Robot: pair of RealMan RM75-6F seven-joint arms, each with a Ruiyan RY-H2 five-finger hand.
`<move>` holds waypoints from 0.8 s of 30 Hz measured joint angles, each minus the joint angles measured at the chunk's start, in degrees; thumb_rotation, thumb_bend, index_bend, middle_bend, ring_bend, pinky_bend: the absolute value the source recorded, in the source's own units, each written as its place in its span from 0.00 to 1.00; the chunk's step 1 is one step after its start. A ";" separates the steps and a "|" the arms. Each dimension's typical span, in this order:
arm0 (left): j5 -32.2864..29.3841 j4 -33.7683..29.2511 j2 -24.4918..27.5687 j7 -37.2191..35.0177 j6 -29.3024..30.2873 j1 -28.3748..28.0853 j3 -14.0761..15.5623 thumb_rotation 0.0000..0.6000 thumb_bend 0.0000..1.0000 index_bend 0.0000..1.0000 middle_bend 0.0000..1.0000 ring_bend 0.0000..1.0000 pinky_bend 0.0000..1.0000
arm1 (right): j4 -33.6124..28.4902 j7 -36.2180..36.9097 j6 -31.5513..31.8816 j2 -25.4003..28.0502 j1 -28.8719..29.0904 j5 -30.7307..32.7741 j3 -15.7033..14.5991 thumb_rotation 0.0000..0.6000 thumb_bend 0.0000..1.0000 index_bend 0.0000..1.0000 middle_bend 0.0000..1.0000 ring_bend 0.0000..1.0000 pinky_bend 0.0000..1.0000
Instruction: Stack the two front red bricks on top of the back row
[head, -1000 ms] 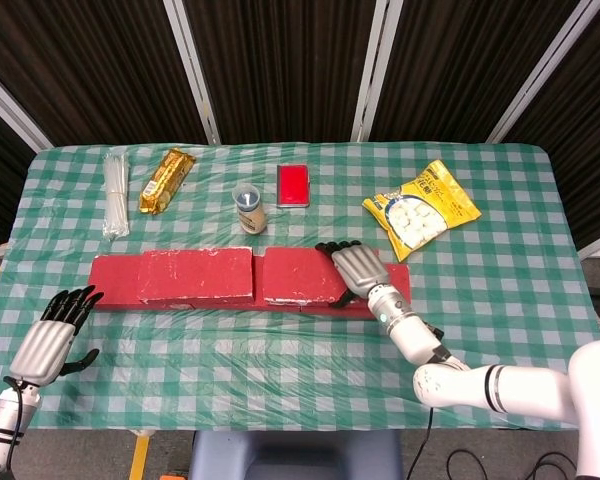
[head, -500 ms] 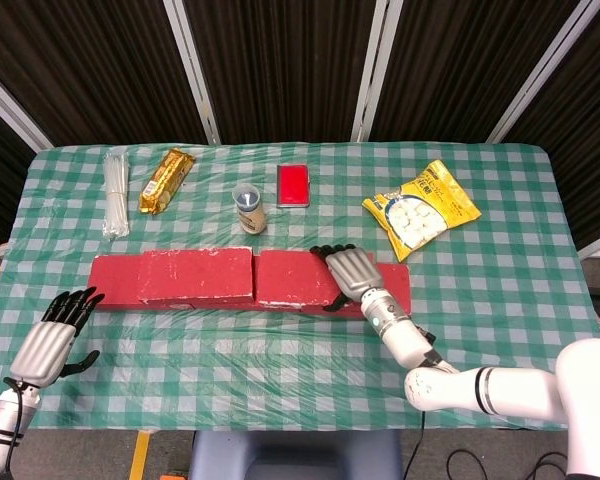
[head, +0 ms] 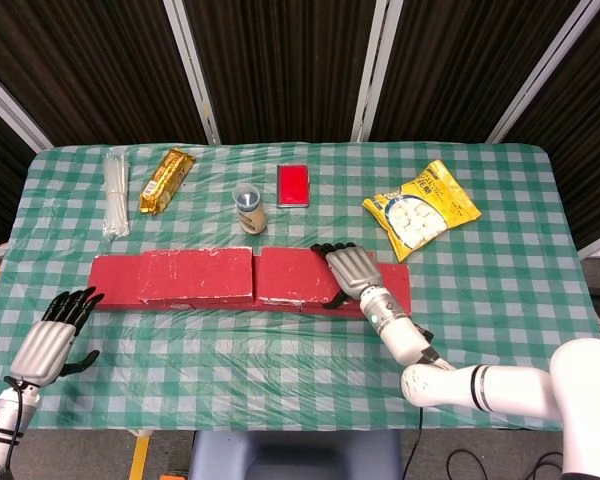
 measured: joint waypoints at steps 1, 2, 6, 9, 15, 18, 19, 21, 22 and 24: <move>-0.02 0.00 -0.01 -0.02 -0.05 0.00 0.00 1.00 0.29 0.00 0.00 0.00 0.03 | 0.10 0.02 -0.05 -0.05 0.03 0.08 0.03 0.99 0.11 0.35 0.41 0.36 0.41; -0.01 -0.01 -0.01 -0.07 -0.11 -0.02 0.02 1.00 0.29 0.00 0.00 0.00 0.03 | 0.17 0.05 -0.08 -0.09 0.07 0.24 0.08 0.99 0.11 0.34 0.41 0.36 0.41; 0.10 0.00 0.00 -0.14 -0.26 -0.09 0.08 1.00 0.29 0.00 0.00 0.00 0.03 | -0.07 -0.28 0.03 -0.11 0.19 0.44 -0.02 0.99 0.11 0.32 0.41 0.36 0.41; 0.18 0.00 0.01 -0.16 -0.16 -0.08 0.07 1.00 0.29 0.00 0.00 0.00 0.02 | -0.28 -0.64 0.29 -0.22 0.31 0.75 -0.09 0.99 0.11 0.32 0.41 0.36 0.41; 0.23 -0.01 0.03 -0.16 -0.20 -0.05 0.15 1.00 0.29 0.00 0.00 0.00 0.02 | -0.82 -1.80 0.83 -0.18 0.71 2.02 -0.25 1.00 0.11 0.27 0.41 0.36 0.41; 0.25 -0.03 0.03 -0.17 -0.28 -0.07 0.18 1.00 0.29 0.00 0.00 0.00 0.02 | -0.99 -1.87 0.86 -0.16 0.80 2.34 -0.25 1.00 0.11 0.26 0.42 0.35 0.41; 0.26 -0.02 0.03 -0.16 -0.28 -0.07 0.18 1.00 0.29 0.00 0.00 0.00 0.02 | -1.00 -1.88 0.82 -0.16 0.81 2.36 -0.27 0.99 0.11 0.25 0.41 0.35 0.41; 0.22 -0.02 0.02 -0.16 -0.34 -0.09 0.16 1.00 0.29 0.00 0.00 0.00 0.02 | -1.04 -1.82 0.83 -0.15 0.81 2.28 -0.26 1.00 0.11 0.25 0.41 0.35 0.41; 0.20 -0.01 0.01 -0.16 -0.35 -0.10 0.15 1.00 0.29 0.00 0.00 0.00 0.02 | -1.09 -1.74 0.82 -0.11 0.79 2.24 -0.23 0.99 0.11 0.25 0.41 0.35 0.41; 0.19 -0.03 0.01 -0.15 -0.40 -0.11 0.16 1.00 0.29 0.00 0.00 0.00 0.02 | -1.19 -1.46 0.83 0.01 0.71 2.08 -0.12 0.99 0.11 0.24 0.41 0.34 0.41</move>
